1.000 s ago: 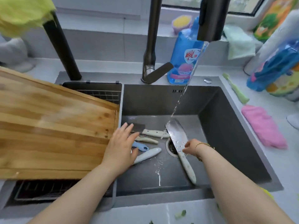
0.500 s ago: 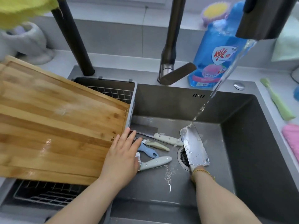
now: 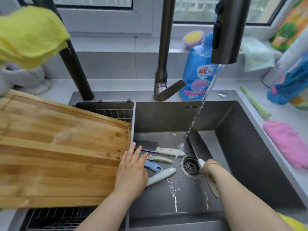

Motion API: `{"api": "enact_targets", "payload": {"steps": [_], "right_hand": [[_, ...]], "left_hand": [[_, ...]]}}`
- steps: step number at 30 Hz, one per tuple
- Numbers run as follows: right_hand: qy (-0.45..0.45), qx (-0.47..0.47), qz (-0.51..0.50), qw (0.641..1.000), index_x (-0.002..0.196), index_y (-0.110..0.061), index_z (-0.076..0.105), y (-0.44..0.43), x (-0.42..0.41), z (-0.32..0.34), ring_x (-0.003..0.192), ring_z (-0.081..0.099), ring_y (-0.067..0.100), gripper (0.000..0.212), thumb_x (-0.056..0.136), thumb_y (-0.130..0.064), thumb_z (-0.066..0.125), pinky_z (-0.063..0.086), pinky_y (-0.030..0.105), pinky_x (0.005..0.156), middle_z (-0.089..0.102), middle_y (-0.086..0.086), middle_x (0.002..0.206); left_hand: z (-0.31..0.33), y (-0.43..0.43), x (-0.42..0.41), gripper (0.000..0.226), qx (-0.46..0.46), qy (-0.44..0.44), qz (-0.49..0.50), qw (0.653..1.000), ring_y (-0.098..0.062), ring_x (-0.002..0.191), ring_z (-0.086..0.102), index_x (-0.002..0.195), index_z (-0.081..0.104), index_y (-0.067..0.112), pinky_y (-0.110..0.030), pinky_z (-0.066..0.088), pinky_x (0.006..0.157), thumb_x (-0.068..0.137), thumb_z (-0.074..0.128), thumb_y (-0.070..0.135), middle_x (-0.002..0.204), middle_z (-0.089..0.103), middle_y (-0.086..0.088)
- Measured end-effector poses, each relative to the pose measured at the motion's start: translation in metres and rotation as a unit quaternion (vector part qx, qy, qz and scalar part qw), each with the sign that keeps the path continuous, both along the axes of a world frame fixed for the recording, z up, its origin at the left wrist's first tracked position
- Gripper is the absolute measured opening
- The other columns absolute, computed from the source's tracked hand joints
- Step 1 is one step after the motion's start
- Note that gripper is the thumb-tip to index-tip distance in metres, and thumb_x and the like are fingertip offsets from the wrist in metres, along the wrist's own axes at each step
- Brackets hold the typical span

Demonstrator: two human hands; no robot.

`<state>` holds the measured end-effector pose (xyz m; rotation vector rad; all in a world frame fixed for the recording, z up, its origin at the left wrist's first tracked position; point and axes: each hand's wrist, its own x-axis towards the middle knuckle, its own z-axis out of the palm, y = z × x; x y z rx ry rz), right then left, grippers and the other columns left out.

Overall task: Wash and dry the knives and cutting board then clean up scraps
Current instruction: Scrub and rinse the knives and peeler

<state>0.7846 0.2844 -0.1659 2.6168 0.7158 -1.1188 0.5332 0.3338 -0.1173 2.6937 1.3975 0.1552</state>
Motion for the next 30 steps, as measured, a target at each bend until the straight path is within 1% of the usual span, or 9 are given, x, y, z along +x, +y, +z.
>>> {"api": "enact_targets", "payload": {"steps": [3, 6, 8, 11, 16, 20, 23, 25, 30], "right_hand": [[0.048, 0.057, -0.075, 0.994, 0.129, 0.000, 0.043, 0.000, -0.009, 0.022, 0.101, 0.055, 0.024, 0.049, 0.090, -0.027, 0.056, 0.044, 0.030, 0.084, 0.053, 0.014, 0.112], [0.144, 0.182, -0.255, 0.939, 0.113, 0.001, 0.049, -0.008, -0.021, 0.038, 0.067, 0.055, 0.025, 0.031, 0.089, -0.019, 0.057, 0.053, 0.027, 0.053, 0.055, 0.013, 0.079], [0.181, 0.265, -0.369, 0.872, 0.104, 0.000, 0.051, -0.015, -0.028, 0.040, 0.045, 0.052, 0.022, 0.021, 0.090, -0.015, 0.056, 0.040, 0.019, 0.028, 0.055, 0.011, 0.061], [0.232, 0.319, -0.441, 0.807, 0.106, 0.001, 0.054, -0.020, -0.038, 0.050, 0.050, 0.058, 0.020, 0.026, 0.090, -0.019, 0.056, 0.048, 0.026, 0.041, 0.067, 0.017, 0.088], [0.321, 0.339, -0.471, 0.748, 0.123, -0.001, 0.052, -0.036, -0.060, 0.071, 0.066, 0.054, 0.015, 0.039, 0.094, -0.027, 0.049, 0.048, 0.027, 0.052, 0.058, 0.005, 0.081], [0.327, 0.390, -0.474, 0.719, 0.116, 0.001, 0.056, -0.041, -0.070, 0.073, 0.070, 0.057, 0.019, 0.032, 0.091, -0.019, 0.054, 0.052, 0.028, 0.071, 0.061, 0.006, 0.074], [0.341, 0.405, -0.462, 0.711, 0.089, -0.004, 0.057, -0.046, -0.077, 0.080, 0.055, 0.058, 0.013, 0.014, 0.091, -0.018, 0.056, 0.052, 0.019, 0.061, 0.061, 0.001, 0.052], [0.306, 0.399, -0.441, 0.743, 0.097, -0.006, 0.057, -0.046, -0.078, 0.082, 0.060, 0.056, 0.013, 0.021, 0.089, -0.025, 0.059, 0.045, 0.021, 0.053, 0.059, 0.004, 0.068], [0.207, 0.375, -0.340, 0.837, 0.098, -0.013, 0.065, -0.060, -0.071, 0.093, 0.080, 0.053, 0.018, 0.025, 0.086, -0.033, 0.055, 0.042, 0.026, 0.075, 0.058, 0.004, 0.088]], "left_hand": [[0.002, -0.003, -0.002, 0.045, -0.032, 0.012, 0.004, 0.999, -0.028, 0.142, 0.018, 0.133, 0.049, 0.015, -0.034, 0.005, 0.111, 0.088, 0.051, 0.020, 0.147, 0.036, -0.007], [0.002, -0.002, -0.005, 0.034, -0.021, 0.024, -0.030, 0.999, -0.032, 0.117, 0.055, 0.097, 0.073, 0.014, -0.044, 0.030, 0.107, 0.067, 0.076, 0.031, 0.113, 0.067, -0.011], [0.013, -0.006, -0.001, 0.029, -0.022, 0.049, -0.058, 0.997, -0.028, 0.112, 0.060, 0.086, 0.075, 0.018, -0.043, 0.025, 0.102, 0.071, 0.066, 0.040, 0.108, 0.069, -0.006], [0.024, -0.022, 0.020, 0.042, -0.083, -0.006, -0.102, 0.991, -0.011, 0.139, 0.027, 0.127, 0.052, 0.026, -0.033, 0.001, 0.113, 0.095, 0.030, 0.042, 0.141, 0.043, 0.009], [0.042, -0.049, 0.062, 0.050, -0.220, -0.039, -0.108, 0.969, -0.020, 0.123, 0.047, 0.136, 0.035, 0.026, -0.028, 0.036, 0.097, 0.089, 0.047, 0.038, 0.135, 0.050, 0.005], [0.045, -0.053, 0.081, 0.052, -0.266, -0.002, -0.098, 0.959, -0.020, 0.112, 0.054, 0.131, 0.036, 0.027, -0.027, 0.038, 0.076, 0.082, 0.053, 0.025, 0.123, 0.057, 0.004], [0.037, -0.054, 0.088, 0.040, -0.294, -0.010, -0.067, 0.953, -0.024, 0.100, 0.060, 0.121, 0.044, 0.019, -0.031, 0.049, 0.080, 0.081, 0.050, 0.020, 0.114, 0.061, -0.003], [0.036, -0.053, 0.092, 0.028, -0.331, -0.044, -0.043, 0.941, -0.023, 0.081, 0.064, 0.112, 0.049, 0.016, -0.031, 0.052, 0.075, 0.084, 0.049, 0.020, 0.102, 0.064, -0.004], [0.048, -0.054, 0.091, 0.011, -0.452, -0.175, -0.030, 0.874, -0.013, 0.042, 0.043, 0.077, 0.052, 0.014, -0.020, 0.041, 0.044, 0.089, 0.051, 0.014, 0.061, 0.049, -0.001]]}}
